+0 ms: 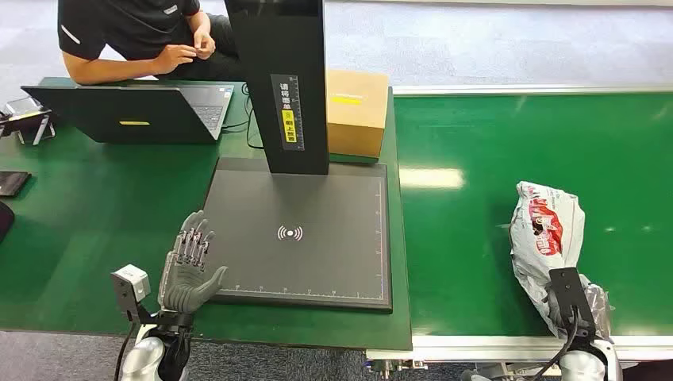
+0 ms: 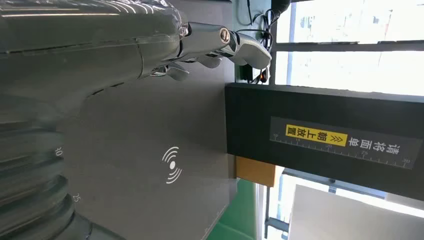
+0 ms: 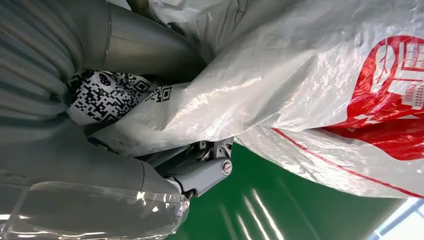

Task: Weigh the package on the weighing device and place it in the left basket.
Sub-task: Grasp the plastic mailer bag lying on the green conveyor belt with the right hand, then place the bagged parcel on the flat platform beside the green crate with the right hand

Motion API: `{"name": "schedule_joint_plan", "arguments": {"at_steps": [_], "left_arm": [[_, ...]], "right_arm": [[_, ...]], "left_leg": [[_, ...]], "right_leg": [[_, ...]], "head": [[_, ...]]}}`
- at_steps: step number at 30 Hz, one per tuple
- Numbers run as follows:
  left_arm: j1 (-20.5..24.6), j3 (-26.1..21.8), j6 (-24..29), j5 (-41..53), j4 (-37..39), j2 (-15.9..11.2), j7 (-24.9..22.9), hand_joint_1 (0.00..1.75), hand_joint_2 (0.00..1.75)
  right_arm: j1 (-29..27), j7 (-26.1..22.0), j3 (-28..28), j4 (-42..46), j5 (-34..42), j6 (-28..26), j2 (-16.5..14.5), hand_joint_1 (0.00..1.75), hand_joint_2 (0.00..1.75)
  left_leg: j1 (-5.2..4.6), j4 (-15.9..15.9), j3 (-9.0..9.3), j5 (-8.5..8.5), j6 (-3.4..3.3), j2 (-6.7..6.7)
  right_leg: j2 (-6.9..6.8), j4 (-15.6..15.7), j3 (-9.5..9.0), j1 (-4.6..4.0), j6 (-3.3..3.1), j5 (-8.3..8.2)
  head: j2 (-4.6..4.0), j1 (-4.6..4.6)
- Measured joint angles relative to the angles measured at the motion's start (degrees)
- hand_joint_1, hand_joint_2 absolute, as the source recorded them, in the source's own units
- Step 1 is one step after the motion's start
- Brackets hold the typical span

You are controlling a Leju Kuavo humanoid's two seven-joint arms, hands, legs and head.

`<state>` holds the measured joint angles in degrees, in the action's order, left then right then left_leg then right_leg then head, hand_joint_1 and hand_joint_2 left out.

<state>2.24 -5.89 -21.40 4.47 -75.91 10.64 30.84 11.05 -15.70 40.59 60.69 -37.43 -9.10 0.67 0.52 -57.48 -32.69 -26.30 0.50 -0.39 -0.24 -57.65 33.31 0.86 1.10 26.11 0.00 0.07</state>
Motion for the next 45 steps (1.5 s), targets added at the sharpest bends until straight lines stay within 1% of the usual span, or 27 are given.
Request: {"name": "schedule_joint_plan", "arguments": {"at_steps": [4, 20, 22, 24, 28, 31, 33, 35, 37, 38, 39, 42, 45], "left_arm": [[0.02, -0.01, -0.02, -0.08, 0.0, 0.01, 0.0, 0.0, 1.75], [0.03, -0.01, -0.02, -0.1, 0.0, 0.04, 0.0, 0.0, 1.75], [0.03, -0.01, -0.09, -0.15, 0.0, 0.04, 0.0, 0.0, 1.75], [0.06, 0.01, -0.24, -0.2, 0.0, 0.05, 0.0, 0.0, 1.75], [0.26, 0.3, -0.53, -0.21, 0.0, 0.08, -0.04, 0.0, 1.75], [0.44, 0.66, -0.56, -0.23, 0.0, 0.09, -0.08, 0.0, 1.75], [0.51, 0.83, -0.55, -0.24, 0.0, 0.09, -0.07, 0.0, 1.75], [0.72, 0.95, -0.56, -0.24, 0.01, 0.09, -0.01, 0.0, 1.75], [1.37, 1.06, -0.57, -0.24, 0.13, 0.08, 0.12, 0.0, 1.75], [1.8, 1.15, -0.58, -0.26, 0.23, 0.07, 0.21, 0.0, 1.75], [2.21, 1.25, -0.6, -0.3, 0.36, 0.06, 0.32, 0.0, 1.75], [2.91, 1.62, -0.63, -0.42, 0.7, -0.04, 0.57, 0.0, 1.75], [3.44, 2.24, -0.61, -0.72, 1.08, -0.3, 0.72, 0.0, 1.75]], "right_arm": [[-0.01, -1.45, 0.01, 1.81, 1.21, -0.81, -0.48, 1.75, 1.75], [-0.22, -2.08, 0.02, 4.22, 1.89, -1.03, -1.54, 1.75, 1.75], [-0.38, -3.83, 0.08, 4.72, 3.34, -2.02, -1.67, 1.75, 1.75], [-0.8, -6.8, 0.23, 6.22, 5.89, -3.69, -1.98, 1.75, 1.75], [-2.4, -11.11, 0.35, 12.18, 9.23, -6.28, -3.29, 1.75, 1.75], [-3.63, -12.75, -0.03, 17.53, 9.36, -7.02, -4.85, 1.75, 1.75], [-4.25, -13.8, -1.22, 20.88, 7.32, -6.87, -5.7, 1.75, 1.75], [-4.6, -15.17, -4.11, 23.94, 1.41, -6.08, -6.12, 1.75, 1.75], [-4.54, -15.5, -9.76, 26.9, -6.02, -5.28, -6.24, 1.75, 1.75], [-4.4, -15.11, -13.23, 28.16, -8.59, -5.16, -6.24, 1.75, 1.75], [-4.25, -14.64, -16.82, 29.25, -10.17, -5.23, -6.2, 1.75, 1.75], [-3.87, -13.92, -26.19, 31.37, -11.74, -6.08, -5.67, 1.75, 1.75], [-3.4, -14.41, -34.4, 32.22, -12.88, -6.51, -4.45, 1.75, 1.75]], "left_leg": [[0.0, 0.0, 0.0, 0.0, 0.0, 0.0], [0.0, 0.0, 0.0, 0.0, 0.0, 0.0], [0.0, 0.0, 0.0, 0.0, 0.0, 0.0], [0.0, 0.0, 0.0, 0.0, 0.0, 0.0], [0.0, 0.0, 0.0, 0.0, 0.0, -0.01], [0.0, 0.01, -0.01, 0.0, 0.0, 0.0], [0.0, 0.02, -0.02, 0.0, 0.0, 0.0], [0.0, 0.03, -0.03, 0.0, 0.01, 0.03], [0.01, 0.03, 0.01, 0.02, 0.01, 0.11], [0.01, 0.03, 0.03, 0.04, 0.02, 0.13], [0.01, 0.03, 0.04, 0.06, 0.02, 0.12], [0.02, 0.03, 0.04, 0.1, 0.02, 0.07], [0.02, 0.03, 0.02, 0.1, 0.02, 0.09]], "right_leg": [[0.0, 0.0, 0.0, 0.0, 0.0, 0.0], [0.0, 0.0, 0.0, 0.0, 0.0, 0.0], [0.0, 0.0, 0.01, 0.01, 0.0, 0.0], [0.0, 0.0, 0.01, 0.01, 0.0, 0.0], [0.0, 0.0, 0.01, 0.0, 0.0, 0.0], [0.0, 0.0, 0.01, 0.0, 0.0, 0.0], [0.01, -0.01, -0.01, -0.01, 0.0, 0.0], [0.05, -0.02, -0.01, -0.01, -0.01, -0.02], [0.13, -0.02, -0.01, -0.02, -0.01, -0.04], [0.15, -0.02, -0.01, -0.02, -0.01, -0.05], [0.13, -0.02, -0.01, -0.02, -0.01, -0.05], [0.08, -0.03, -0.02, -0.03, -0.01, -0.05], [0.1, -0.03, -0.02, -0.03, -0.01, -0.05]], "head": [[0.0, 0.01], [0.0, 0.01], [0.0, 0.01], [0.0, 0.0], [0.0, 0.0], [0.0, 0.0], [0.0, 0.01], [0.0, 0.01], [0.0, 0.01], [0.0, -0.01], [0.0, -0.01], [0.0, 0.01], [0.0, 0.01]]}}
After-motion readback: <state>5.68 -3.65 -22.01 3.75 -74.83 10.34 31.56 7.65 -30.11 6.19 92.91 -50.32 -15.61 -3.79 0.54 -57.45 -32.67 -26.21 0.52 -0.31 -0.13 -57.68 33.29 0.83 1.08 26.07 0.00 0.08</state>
